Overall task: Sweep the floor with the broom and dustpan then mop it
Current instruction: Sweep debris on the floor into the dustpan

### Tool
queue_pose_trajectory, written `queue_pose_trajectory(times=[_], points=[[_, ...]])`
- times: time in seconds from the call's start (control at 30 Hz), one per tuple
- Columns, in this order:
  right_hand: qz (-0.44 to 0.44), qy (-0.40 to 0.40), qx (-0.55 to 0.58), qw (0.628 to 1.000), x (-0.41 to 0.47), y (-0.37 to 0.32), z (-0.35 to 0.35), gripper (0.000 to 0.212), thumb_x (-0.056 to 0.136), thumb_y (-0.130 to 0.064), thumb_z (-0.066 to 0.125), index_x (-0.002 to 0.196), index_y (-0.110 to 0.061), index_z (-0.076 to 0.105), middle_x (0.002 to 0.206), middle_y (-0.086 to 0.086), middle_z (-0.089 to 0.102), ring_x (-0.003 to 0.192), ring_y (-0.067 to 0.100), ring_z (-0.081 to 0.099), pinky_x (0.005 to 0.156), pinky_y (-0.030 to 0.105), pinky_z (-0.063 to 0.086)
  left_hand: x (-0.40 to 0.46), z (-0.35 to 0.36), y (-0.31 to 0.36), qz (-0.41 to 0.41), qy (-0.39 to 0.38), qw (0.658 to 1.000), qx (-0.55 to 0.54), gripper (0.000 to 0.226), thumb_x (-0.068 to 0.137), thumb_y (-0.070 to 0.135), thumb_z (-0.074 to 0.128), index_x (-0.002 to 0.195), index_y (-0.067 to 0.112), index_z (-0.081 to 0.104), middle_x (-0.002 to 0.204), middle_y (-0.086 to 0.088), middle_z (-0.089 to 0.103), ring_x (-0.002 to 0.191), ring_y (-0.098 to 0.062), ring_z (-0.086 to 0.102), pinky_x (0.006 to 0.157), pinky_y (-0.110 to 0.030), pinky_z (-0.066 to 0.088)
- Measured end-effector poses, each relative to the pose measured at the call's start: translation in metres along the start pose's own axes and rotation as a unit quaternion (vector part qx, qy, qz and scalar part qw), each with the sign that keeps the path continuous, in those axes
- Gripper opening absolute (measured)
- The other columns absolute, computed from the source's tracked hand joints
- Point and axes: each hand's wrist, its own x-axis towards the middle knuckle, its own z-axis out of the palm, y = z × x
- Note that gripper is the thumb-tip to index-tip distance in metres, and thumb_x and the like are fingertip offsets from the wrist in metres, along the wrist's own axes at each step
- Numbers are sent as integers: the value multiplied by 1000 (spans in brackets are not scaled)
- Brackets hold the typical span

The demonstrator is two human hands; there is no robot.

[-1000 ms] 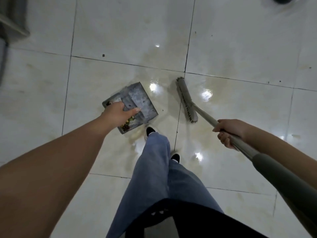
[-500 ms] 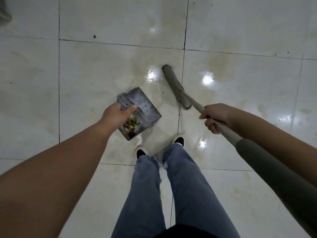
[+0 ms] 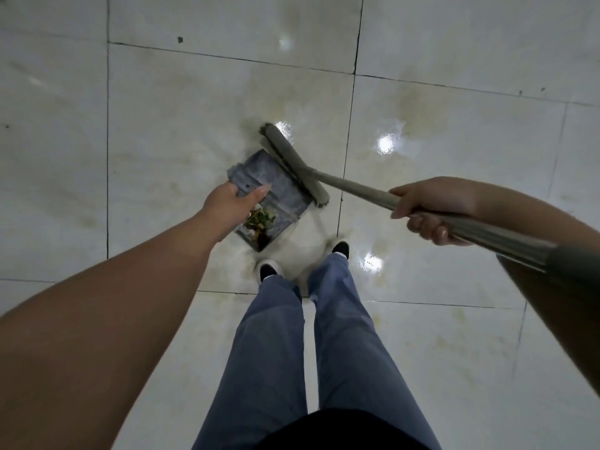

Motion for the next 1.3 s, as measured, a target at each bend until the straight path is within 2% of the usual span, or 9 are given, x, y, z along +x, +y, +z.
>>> queue_pose_trajectory(times=[0.23,0.33,0.43,0.5,0.83,0.97,1.13,1.23,1.3], points=[[-26,101,-75,992,3,-15,-3,46,93,-3,39,137,-17,38,31,2,31,19,8,28,30,7,29,-6,-13,-5,26,-17,998,46,43,80,55,61,87,13,61,87,-7,62,82,-22,60,74,-33,52],[-20,98,-95,990,20,-24,14,13,93,-1,36,95,-11,44,26,2,31,17,9,29,31,6,31,-6,-15,-17,27,-17,999,39,29,79,55,62,71,28,56,77,4,59,71,-15,58,61,-26,49],[-19,69,-131,989,39,-22,33,23,91,2,35,71,-9,37,26,2,33,18,8,31,33,6,32,-4,-17,-28,27,-12,1000,10,27,79,52,65,81,26,62,96,-2,65,94,-22,63,87,-38,52],[-8,36,-121,992,46,-16,49,24,90,2,36,71,-11,36,28,1,33,19,8,30,33,7,32,-4,-19,-33,25,-11,1000,15,36,78,54,64,91,20,65,98,-4,66,94,-21,62,84,-33,51],[21,-46,-9,999,3,20,24,22,91,-3,37,94,-24,38,40,-3,25,22,5,23,26,6,25,-23,-30,-49,21,-20,998,64,29,81,52,62,68,27,54,66,10,55,58,-9,54,47,-21,42],[12,5,-15,1000,-18,13,11,23,92,-2,36,92,-25,41,36,-3,29,20,4,24,26,6,25,-27,-27,-52,8,-19,994,105,46,79,56,60,86,11,60,83,-5,60,78,-20,58,67,-29,44],[-8,87,-38,995,7,-5,27,53,93,-1,36,144,-13,30,29,-1,30,18,6,26,27,5,26,-28,-27,-58,0,-11,994,111,48,79,58,59,94,13,63,96,-6,64,90,-24,61,80,-34,48],[-6,82,-38,996,30,-8,46,23,92,2,36,107,-10,50,28,1,32,17,6,28,28,6,28,-27,-32,-63,12,4,998,66,31,80,53,62,81,22,60,99,-8,66,95,-26,62,83,-35,51],[-1,51,-51,997,45,-3,59,19,91,2,35,77,-10,38,28,1,32,18,6,29,29,6,29,-26,-35,-66,12,-1,999,37,29,79,52,64,83,24,61,101,-9,67,97,-26,62,89,-38,51]])
